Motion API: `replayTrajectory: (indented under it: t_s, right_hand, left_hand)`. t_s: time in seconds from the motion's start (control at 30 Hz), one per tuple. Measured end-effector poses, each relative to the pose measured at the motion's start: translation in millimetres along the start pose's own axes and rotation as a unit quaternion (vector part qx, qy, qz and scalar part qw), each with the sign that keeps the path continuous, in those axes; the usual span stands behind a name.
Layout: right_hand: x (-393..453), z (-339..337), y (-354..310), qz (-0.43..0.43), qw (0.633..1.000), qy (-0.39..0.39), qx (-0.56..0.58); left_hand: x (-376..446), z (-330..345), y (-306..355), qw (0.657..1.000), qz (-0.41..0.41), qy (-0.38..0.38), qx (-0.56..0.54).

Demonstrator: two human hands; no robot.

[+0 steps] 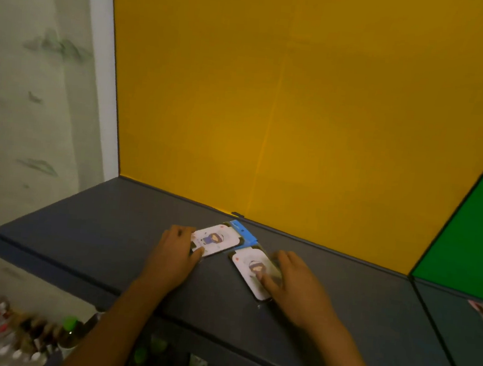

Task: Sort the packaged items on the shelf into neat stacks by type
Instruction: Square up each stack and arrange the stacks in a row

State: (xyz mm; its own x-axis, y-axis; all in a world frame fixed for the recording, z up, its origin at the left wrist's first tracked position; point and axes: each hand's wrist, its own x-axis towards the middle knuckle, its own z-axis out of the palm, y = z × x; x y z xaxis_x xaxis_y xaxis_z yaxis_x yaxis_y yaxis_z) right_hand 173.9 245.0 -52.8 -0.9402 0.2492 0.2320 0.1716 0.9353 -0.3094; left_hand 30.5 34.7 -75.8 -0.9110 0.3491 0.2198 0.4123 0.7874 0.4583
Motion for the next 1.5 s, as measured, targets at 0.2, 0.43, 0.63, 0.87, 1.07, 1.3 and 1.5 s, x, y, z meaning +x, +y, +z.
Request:
replayTrajectory:
  t_s: [0.2, 0.43, 0.63, 0.87, 1.07, 1.3, 1.5]
  right_hand:
    - [3.2, -2.3, 0.3, 0.022, 1.000, -0.008, -0.015]
    - [7.8, -7.0, -4.2, 0.035, 0.999, 0.004, -0.015]
    - [14.4, -19.9, -8.4, 0.026, 0.999, 0.029, -0.014]
    - [21.2, -25.5, -11.2, 0.031, 0.999, 0.033, -0.013]
    - [25.2, -18.7, -14.3, 0.085, 0.994, -0.055, -0.041]
    - [27.9, -1.9, -21.5, 0.147, 0.969, -0.170, -0.105]
    - [31.7, -5.3, -31.1, 0.146, 0.965, -0.166, -0.140]
  left_hand:
    - [28.1, 14.7, -8.4, 0.995, -0.006, -0.081, 0.066]
    - [43.9, 6.3, -7.3, 0.989, -0.035, -0.125, 0.076]
    - [43.1, -8.5, -3.6, 0.987, -0.080, -0.119, -0.079]
    - [17.1, -16.8, -2.8, 0.868, -0.168, -0.119, -0.451]
    - [-8.2, -7.7, -9.8, 0.733, -0.175, -0.052, -0.655]
    - [-14.6, -12.2, -15.8, 0.675, -0.150, -0.005, -0.723]
    - [-16.2, -11.7, -13.7, 0.710, -0.125, 0.003, -0.693]
